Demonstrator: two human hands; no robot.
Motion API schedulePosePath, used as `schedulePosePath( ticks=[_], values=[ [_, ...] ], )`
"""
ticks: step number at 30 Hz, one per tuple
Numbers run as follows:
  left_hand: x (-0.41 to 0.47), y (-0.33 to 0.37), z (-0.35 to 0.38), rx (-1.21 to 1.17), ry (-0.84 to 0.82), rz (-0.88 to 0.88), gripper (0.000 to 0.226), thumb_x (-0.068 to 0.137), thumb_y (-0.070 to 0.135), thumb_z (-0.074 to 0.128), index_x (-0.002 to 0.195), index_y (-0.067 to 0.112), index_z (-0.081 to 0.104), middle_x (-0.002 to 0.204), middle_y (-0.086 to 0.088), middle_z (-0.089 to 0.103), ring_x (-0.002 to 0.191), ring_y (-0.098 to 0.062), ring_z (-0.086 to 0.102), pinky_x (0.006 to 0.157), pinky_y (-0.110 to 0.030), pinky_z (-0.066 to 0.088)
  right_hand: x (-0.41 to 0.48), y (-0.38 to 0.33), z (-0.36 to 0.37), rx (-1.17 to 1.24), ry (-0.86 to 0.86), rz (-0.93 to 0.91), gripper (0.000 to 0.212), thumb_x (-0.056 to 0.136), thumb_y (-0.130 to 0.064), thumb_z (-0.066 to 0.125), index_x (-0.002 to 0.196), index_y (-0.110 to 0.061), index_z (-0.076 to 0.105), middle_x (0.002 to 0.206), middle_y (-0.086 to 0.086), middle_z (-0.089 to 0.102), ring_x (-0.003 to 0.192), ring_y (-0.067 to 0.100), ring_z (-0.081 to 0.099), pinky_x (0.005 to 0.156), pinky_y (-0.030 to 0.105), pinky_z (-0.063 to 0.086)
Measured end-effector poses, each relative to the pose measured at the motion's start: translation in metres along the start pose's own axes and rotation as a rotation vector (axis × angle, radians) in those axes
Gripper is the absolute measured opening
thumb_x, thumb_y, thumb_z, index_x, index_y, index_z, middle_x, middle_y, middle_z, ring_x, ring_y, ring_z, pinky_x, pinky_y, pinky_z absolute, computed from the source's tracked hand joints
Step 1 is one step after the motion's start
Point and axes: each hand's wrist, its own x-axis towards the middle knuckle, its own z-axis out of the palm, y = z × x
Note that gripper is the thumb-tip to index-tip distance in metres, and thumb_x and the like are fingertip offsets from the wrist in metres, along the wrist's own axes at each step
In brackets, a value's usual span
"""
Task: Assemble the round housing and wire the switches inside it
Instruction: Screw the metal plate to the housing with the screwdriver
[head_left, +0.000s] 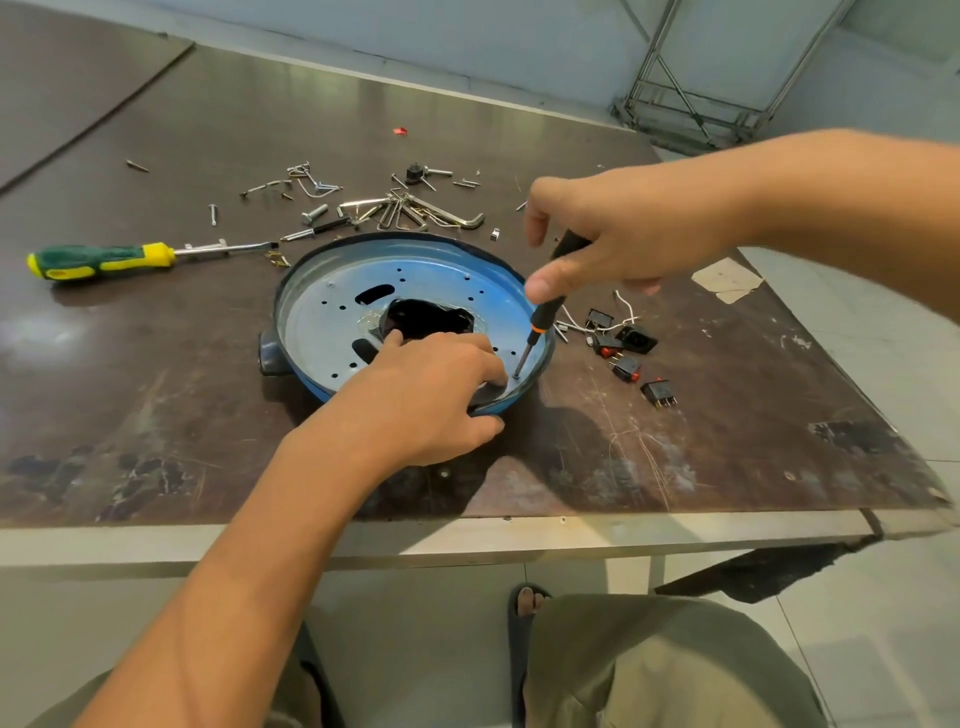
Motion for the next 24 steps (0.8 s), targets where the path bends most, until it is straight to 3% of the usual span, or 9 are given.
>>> schedulePosePath(
  ticks=[3, 5, 9, 12, 14, 17, 18, 21, 24],
  values=[
    [-0.001, 0.000, 0.001, 0.005, 0.002, 0.003, 0.043, 0.087, 0.051, 0.063, 0.127, 0.034, 0.060, 0.124, 0.015, 0.055, 0.117, -0.013, 0.053, 0.111, -0.065, 0.030, -0.009, 0.002, -0.007, 0.060, -0.116, -0.040, 0.031, 0.091, -0.049, 0.062, 0.108, -0.031, 0.044, 0.051, 0.003, 0.064, 0.038, 0.016, 0.050, 0.041, 0.026, 0.044],
    [-0.001, 0.000, 0.001, 0.002, 0.005, 0.003, 0.044, 0.087, 0.050, 0.064, 0.128, 0.034, 0.060, 0.124, 0.015, 0.056, 0.117, -0.013, 0.054, 0.111, -0.065, 0.029, -0.008, 0.000, -0.002, -0.006, 0.028, -0.097, 0.024, 0.090, -0.050, 0.064, 0.093, -0.027, 0.056, 0.051, 0.004, 0.061, 0.042, 0.019, 0.053, 0.042, 0.030, 0.043],
    [-0.001, 0.000, 0.001, -0.006, 0.011, 0.006, 0.044, 0.086, 0.050, 0.064, 0.128, 0.034, 0.060, 0.122, 0.015, 0.056, 0.116, -0.012, 0.054, 0.111, -0.065, 0.030, 0.003, -0.004, 0.016, -0.199, 0.372, -0.001, 0.058, 0.092, -0.063, 0.052, 0.069, -0.011, 0.061, 0.054, 0.005, 0.052, 0.051, 0.024, 0.046, 0.049, 0.029, 0.034],
    [0.000, -0.001, 0.001, -0.008, 0.009, 0.001, 0.044, 0.086, 0.049, 0.065, 0.127, 0.034, 0.061, 0.122, 0.015, 0.057, 0.116, -0.013, 0.054, 0.111, -0.065, 0.031, 0.001, 0.000, 0.011, -0.123, 0.204, -0.017, 0.048, 0.090, -0.064, 0.053, 0.095, -0.017, 0.059, 0.070, 0.003, 0.062, 0.064, 0.025, 0.059, 0.056, 0.037, 0.048],
    [0.000, -0.001, 0.002, -0.004, 0.013, -0.001, 0.045, 0.086, 0.050, 0.065, 0.127, 0.034, 0.061, 0.123, 0.015, 0.057, 0.116, -0.013, 0.054, 0.110, -0.065, 0.031, -0.006, 0.005, 0.001, 0.010, 0.026, -0.059, 0.038, 0.088, -0.052, 0.064, 0.110, -0.028, 0.045, 0.063, 0.002, 0.064, 0.054, 0.020, 0.061, 0.052, 0.040, 0.053],
    [0.000, 0.000, 0.002, -0.003, 0.009, -0.001, 0.045, 0.086, 0.050, 0.064, 0.127, 0.033, 0.061, 0.123, 0.014, 0.056, 0.116, -0.013, 0.054, 0.110, -0.065, 0.031, -0.009, 0.007, 0.000, -0.001, 0.026, -0.129, 0.020, 0.090, -0.042, 0.063, 0.097, -0.029, 0.048, 0.050, -0.003, 0.062, 0.039, 0.017, 0.058, 0.047, 0.039, 0.052],
    [0.000, 0.000, 0.002, -0.004, 0.008, -0.003, 0.044, 0.086, 0.050, 0.064, 0.127, 0.033, 0.061, 0.123, 0.014, 0.056, 0.116, -0.013, 0.054, 0.110, -0.065, 0.031, -0.006, 0.008, 0.003, -0.053, 0.094, -0.139, 0.023, 0.089, -0.049, 0.061, 0.091, -0.027, 0.052, 0.050, -0.002, 0.062, 0.042, 0.019, 0.061, 0.048, 0.038, 0.051],
    [0.000, 0.000, 0.001, -0.003, 0.016, 0.001, 0.042, 0.086, 0.049, 0.064, 0.125, 0.033, 0.061, 0.121, 0.014, 0.057, 0.114, -0.012, 0.054, 0.110, -0.064, 0.032, 0.001, 0.007, 0.006, -0.172, 0.236, 0.021, 0.061, 0.085, -0.071, 0.048, 0.076, -0.012, 0.061, 0.050, 0.005, 0.061, 0.048, 0.026, 0.063, 0.047, 0.029, 0.042],
    [-0.001, 0.000, 0.002, -0.002, 0.021, 0.001, 0.041, 0.086, 0.049, 0.064, 0.123, 0.033, 0.062, 0.120, 0.015, 0.057, 0.112, -0.013, 0.055, 0.110, -0.064, 0.031, -0.002, 0.011, 0.007, -0.253, 0.162, 0.085, 0.065, 0.082, -0.077, 0.041, 0.097, -0.015, 0.053, 0.060, 0.005, 0.066, 0.056, 0.025, 0.065, 0.052, 0.033, 0.046]
  ],
)
